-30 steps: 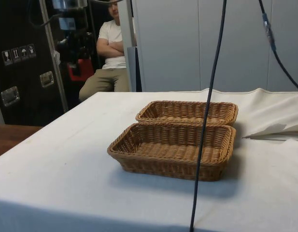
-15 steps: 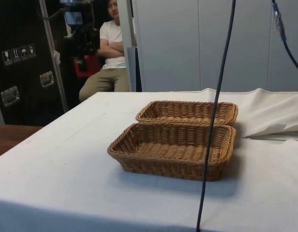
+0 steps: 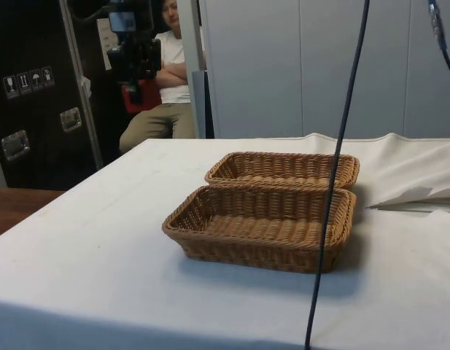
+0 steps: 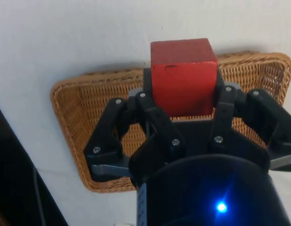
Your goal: Pick up the red cube and place it into the right basket.
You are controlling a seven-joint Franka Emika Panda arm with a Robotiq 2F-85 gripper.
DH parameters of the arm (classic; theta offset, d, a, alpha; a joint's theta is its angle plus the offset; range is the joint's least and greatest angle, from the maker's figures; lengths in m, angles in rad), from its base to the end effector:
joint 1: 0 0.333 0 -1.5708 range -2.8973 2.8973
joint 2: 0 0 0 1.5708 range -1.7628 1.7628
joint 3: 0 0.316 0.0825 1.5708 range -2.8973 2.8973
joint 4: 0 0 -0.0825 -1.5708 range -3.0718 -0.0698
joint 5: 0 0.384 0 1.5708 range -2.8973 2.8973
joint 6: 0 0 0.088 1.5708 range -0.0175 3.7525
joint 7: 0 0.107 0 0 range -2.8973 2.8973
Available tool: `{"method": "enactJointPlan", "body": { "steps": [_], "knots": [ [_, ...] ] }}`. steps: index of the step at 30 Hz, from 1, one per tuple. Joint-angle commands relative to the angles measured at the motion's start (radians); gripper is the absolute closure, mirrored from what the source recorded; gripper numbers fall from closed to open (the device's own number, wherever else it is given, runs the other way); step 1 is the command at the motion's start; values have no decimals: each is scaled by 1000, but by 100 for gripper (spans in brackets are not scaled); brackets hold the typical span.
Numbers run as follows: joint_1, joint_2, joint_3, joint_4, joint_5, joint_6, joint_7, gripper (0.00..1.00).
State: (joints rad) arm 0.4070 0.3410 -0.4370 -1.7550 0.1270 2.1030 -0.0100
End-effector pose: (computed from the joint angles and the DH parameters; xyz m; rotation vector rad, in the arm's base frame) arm 0.6445 0.0098 0.3938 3.1080 -0.0891 0.0636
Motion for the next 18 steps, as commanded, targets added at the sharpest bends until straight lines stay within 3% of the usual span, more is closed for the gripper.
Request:
{"method": "enactJointPlan", "body": {
  "steps": [1,6,7,8,13,14,15,18],
  "knots": [
    [12,-37,-6,-46,-18,23,11,97],
    [11,-65,0,-78,-28,21,12,97],
    [0,-31,5,-36,-10,0,1,97],
    [10,-70,1,-84,-30,21,13,97],
    [9,-106,7,-129,-43,19,15,97],
    [0,-76,12,-92,-24,0,3,97],
    [9,-112,8,-135,-45,18,16,97],
    [8,-138,13,-167,-56,18,19,97]
  ]
}}
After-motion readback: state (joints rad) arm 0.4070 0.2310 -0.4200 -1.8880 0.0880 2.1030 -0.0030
